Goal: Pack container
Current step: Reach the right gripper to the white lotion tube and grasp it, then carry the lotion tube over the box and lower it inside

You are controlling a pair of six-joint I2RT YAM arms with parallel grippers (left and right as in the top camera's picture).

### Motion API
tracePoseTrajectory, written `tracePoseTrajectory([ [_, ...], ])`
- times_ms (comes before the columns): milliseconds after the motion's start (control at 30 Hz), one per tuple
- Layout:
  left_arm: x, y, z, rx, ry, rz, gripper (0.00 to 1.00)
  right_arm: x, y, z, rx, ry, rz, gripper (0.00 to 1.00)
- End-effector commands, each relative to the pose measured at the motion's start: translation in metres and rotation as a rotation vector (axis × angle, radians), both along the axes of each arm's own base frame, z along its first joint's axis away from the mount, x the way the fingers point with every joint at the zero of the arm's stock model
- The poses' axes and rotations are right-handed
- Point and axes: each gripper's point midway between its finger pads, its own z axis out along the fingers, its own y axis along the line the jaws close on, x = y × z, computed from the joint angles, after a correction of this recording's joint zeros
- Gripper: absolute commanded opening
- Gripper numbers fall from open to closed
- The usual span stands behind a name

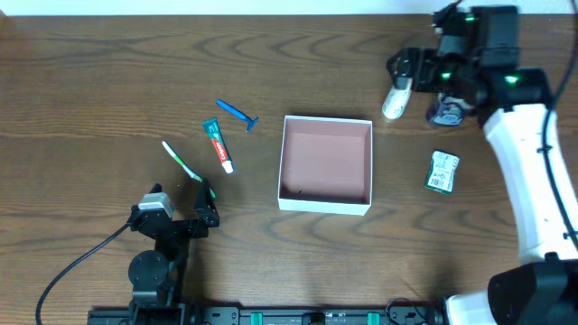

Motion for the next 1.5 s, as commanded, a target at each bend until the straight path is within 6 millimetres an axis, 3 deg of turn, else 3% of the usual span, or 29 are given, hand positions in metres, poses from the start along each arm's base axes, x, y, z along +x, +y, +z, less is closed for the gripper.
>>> tracePoseTrajectory([
  [0,-0.001,0.0,-0.016,0.018,0.047,-0.004,0.98,0.013,-0.014,-0.014,-0.163,0.004,-0.148,0.87],
  [500,-0.001,0.0,-0.016,0.018,0.047,-0.004,0.98,0.042,-0.024,-0.044,-0.204,0.002,-0.262,0.83],
  [767,-0.001,0.0,-0.016,0.018,0.047,-0.004,0.98,0.048,-0.024,-0.062,-0.212,0.03,-0.26,0.61],
  [1067,-0.001,0.0,-0.016,0.018,0.047,-0.004,0.98,0.051,-0.024,-0.059,-0.208,0.014,-0.263,0.01],
  [1300,-0.001,0.0,-0.016,0.018,0.047,-0.004,0.98,0.047,-0.026,-0.051,-0.23,0.002,-0.249,0.01],
  [1467,-0.001,0.0,-0.016,0.018,0.047,-0.004,0.98,0.032,-0.031,-0.006,-0.234,-0.065,-0.253,0.01],
])
